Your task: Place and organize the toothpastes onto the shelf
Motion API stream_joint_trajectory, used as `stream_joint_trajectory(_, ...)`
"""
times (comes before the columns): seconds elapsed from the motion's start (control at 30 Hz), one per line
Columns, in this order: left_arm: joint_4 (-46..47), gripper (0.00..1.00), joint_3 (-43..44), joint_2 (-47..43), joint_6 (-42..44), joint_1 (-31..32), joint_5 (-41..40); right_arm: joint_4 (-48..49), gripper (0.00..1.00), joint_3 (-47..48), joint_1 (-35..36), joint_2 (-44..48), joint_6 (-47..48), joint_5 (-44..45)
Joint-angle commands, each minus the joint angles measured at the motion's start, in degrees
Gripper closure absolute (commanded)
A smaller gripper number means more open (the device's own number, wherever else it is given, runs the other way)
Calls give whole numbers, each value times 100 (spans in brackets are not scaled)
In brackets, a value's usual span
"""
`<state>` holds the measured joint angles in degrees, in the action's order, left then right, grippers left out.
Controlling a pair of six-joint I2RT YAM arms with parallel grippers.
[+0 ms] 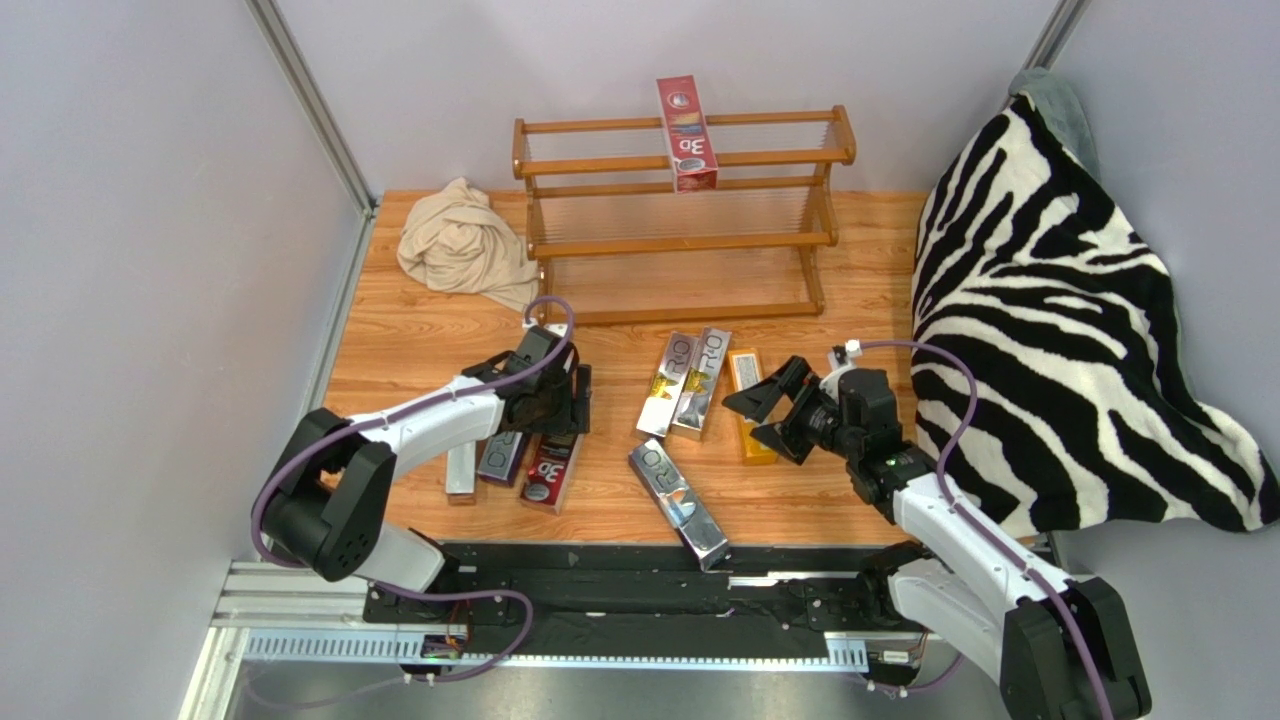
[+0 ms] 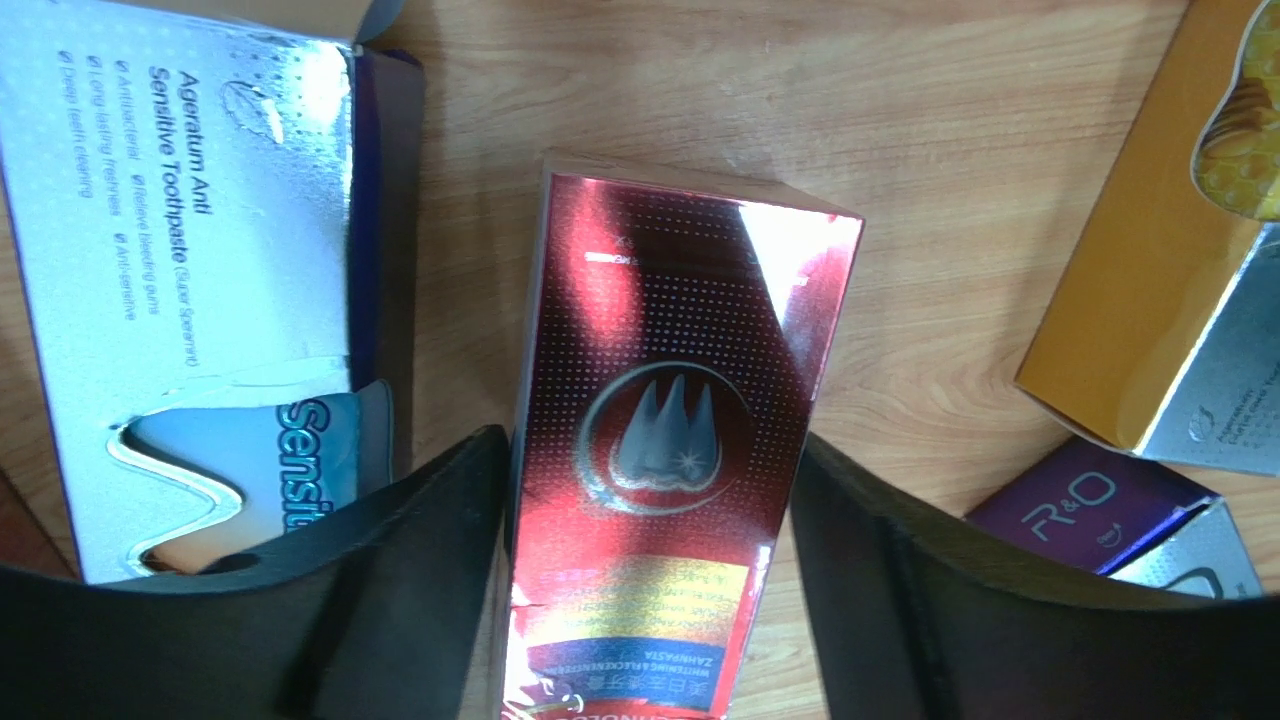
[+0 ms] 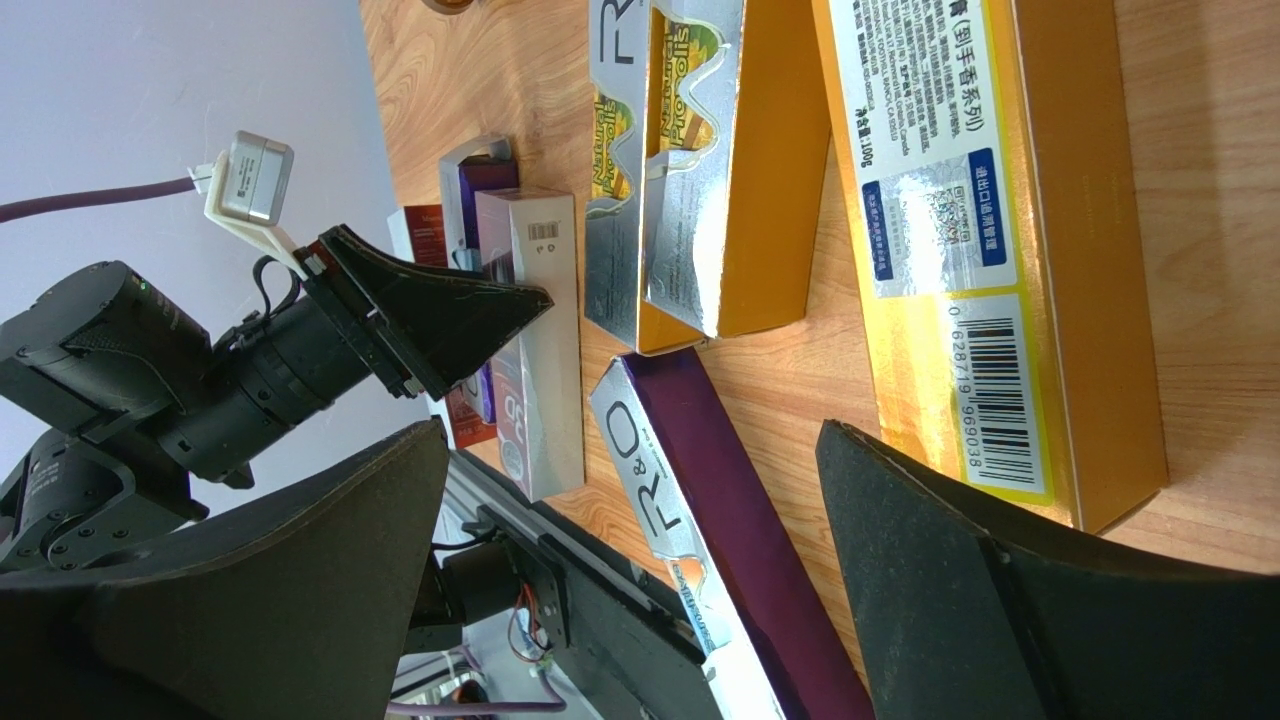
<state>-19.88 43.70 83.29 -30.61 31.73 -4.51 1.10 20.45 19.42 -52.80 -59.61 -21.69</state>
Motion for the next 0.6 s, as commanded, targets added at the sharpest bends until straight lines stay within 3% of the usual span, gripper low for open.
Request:
stream_joint_trajectory(0.0, 204, 34, 112, -5, 73, -17, 196, 241, 2, -50, -26, -3, 152, -81)
stream_joint_trajectory(0.1, 204, 49, 121, 3, 73, -17, 214, 206, 2, -50, -26, -3, 187, -72)
stream_joint_trajectory(0.17, 204, 53, 121, -14, 64, -17, 231, 145, 2, -32, -26, 32, 231, -72)
stream_joint_trajectory(0.43, 142, 57, 138, -540, -120, -17, 529, -637, 3, 344, 96, 445, 827, 86)
stream_joint_trajectory(0.57, 81, 57, 226, -1295, -419, -17, 767, -1260, 3, 679, 710, 928, 1092, 718)
